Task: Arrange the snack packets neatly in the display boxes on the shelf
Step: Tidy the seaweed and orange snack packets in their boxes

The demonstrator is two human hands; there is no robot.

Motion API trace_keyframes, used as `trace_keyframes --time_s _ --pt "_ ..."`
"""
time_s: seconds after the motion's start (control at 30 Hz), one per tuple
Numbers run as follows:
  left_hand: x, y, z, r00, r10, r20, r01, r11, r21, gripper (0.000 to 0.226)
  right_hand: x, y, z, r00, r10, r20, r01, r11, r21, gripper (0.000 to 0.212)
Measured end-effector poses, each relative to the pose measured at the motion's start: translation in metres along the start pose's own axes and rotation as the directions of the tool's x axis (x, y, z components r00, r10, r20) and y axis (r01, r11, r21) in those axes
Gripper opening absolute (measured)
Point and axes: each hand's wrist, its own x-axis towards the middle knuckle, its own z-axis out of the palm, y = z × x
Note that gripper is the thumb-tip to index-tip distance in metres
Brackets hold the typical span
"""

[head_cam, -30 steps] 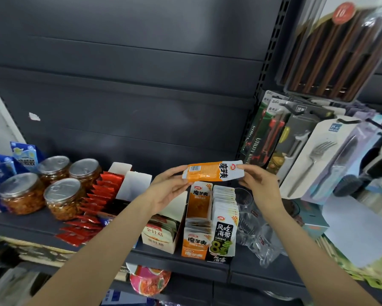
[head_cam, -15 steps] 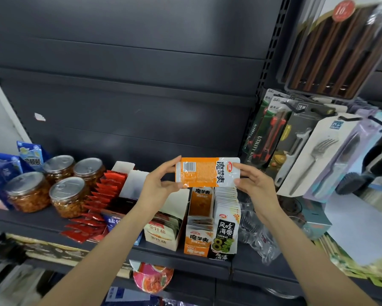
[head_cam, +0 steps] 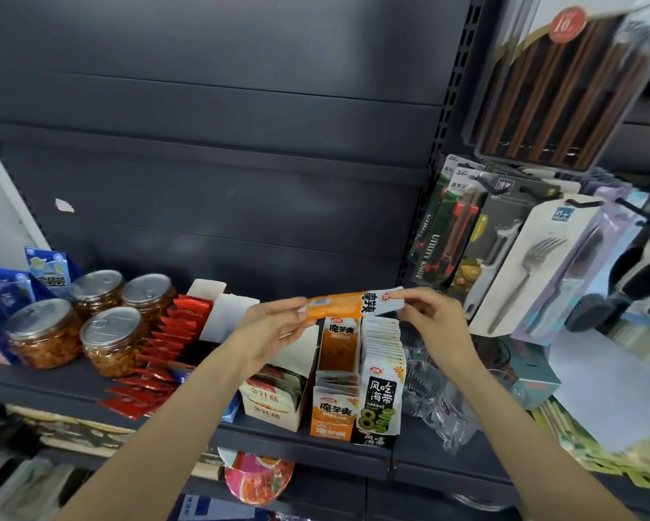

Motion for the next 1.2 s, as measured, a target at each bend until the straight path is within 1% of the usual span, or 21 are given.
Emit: trace_keyframes --time_s 0.1,0.17,0.2,0.23,0.27,0.3,0.33,0.37,0.4,0.47,0.53,0.6,0.7,0.9,0.97,1.07,1.13,1.2 --pt "0.011 -0.001 0.005 0.991 -0.128 -0.027 0.126 0.989 -0.076 0.026 0.003 0.0 -0.001 0.995 -0.07 -0.073 0.059 0.988 -0.143 0.016" --pt "0.02 -0.003 0.008 0.986 -0.16 -0.044 0.157 0.985 -0.071 0.025 0.006 0.002 -0.003 0.993 -0.1 -0.063 0.085 0.975 -0.207 0.011" --pt "0.023 -0.005 0.011 0.986 -0.158 -0.053 0.157 0.987 -0.023 0.024 0.008 0.002 -0.003 0.993 -0.102 -0.054 0.088 0.973 -0.215 0.009" --pt "0.026 -0.006 0.013 0.988 -0.138 -0.069 0.143 0.987 0.074 0.023 0.009 0.002 -0.003 0.994 -0.098 -0.048 0.085 0.973 -0.215 0.008" --pt "0.029 -0.009 0.015 0.991 -0.099 -0.086 0.115 0.97 0.216 0.025 0.011 0.002 -0.002 0.995 -0.092 -0.047 0.08 0.973 -0.216 0.008" --pt "0.032 -0.011 0.016 0.995 -0.04 -0.095 0.072 0.927 0.367 0.028 0.013 0.002 -0.002 0.995 -0.092 -0.05 0.079 0.972 -0.222 0.008" --pt "0.036 -0.013 0.015 0.995 0.035 -0.089 0.016 0.862 0.506 0.031 0.016 0.003 -0.001 0.994 -0.095 -0.054 0.08 0.968 -0.236 0.008" --pt "0.039 -0.015 0.013 0.991 0.117 -0.066 -0.049 0.775 0.63 0.032 0.019 0.005 0.0 0.993 -0.101 -0.059 0.082 0.962 -0.261 0.008" --pt "0.042 -0.017 0.009 0.981 0.191 -0.03 -0.107 0.665 0.739 0.031 0.022 0.008 0.002 0.993 -0.104 -0.058 0.083 0.952 -0.295 0.009" --pt "0.049 -0.021 -0.001 0.958 0.281 0.052 -0.18 0.454 0.872 0.032 0.027 0.014 0.005 0.994 -0.105 -0.033 0.086 0.929 -0.36 0.01" --pt "0.057 -0.025 -0.01 0.951 0.284 0.127 -0.216 0.313 0.925 0.035 0.032 0.021 0.008 0.996 -0.084 -0.001 0.076 0.914 -0.398 0.011" --pt "0.062 -0.03 -0.016 0.959 0.223 0.177 -0.221 0.194 0.956 0.037 0.036 0.028 0.013 0.997 -0.064 0.034 0.072 0.895 -0.44 0.012" --pt "0.066 -0.034 -0.023 0.961 0.151 0.23 -0.24 0.055 0.969 0.039 0.046 0.034 0.022 0.992 -0.045 0.119 0.099 0.864 -0.493 0.013" --pt "0.069 -0.029 -0.03 0.948 0.119 0.295 -0.293 -0.039 0.955 0.042 0.063 0.049 0.057 0.934 0.065 0.352 0.171 0.783 -0.598 0.022" --pt "0.071 -0.029 -0.03 0.951 0.101 0.293 -0.29 -0.04 0.956 0.042 0.065 0.054 0.066 0.929 0.088 0.36 0.159 0.782 -0.603 0.021" --pt "0.073 -0.03 -0.031 0.954 0.089 0.286 -0.284 -0.043 0.958 0.042 0.065 0.061 0.076 0.933 0.148 0.329 0.09 0.787 -0.611 0.012" --pt "0.074 -0.03 -0.032 0.954 0.085 0.288 -0.286 -0.037 0.958 0.043 0.064 0.065 0.083 0.924 0.169 0.344 0.1 0.76 -0.643 0.009" --pt "0.074 -0.03 -0.033 0.954 0.08 0.289 -0.288 -0.033 0.957 0.043 0.063 0.067 0.089 0.92 0.17 0.352 0.128 0.72 -0.682 0.012"
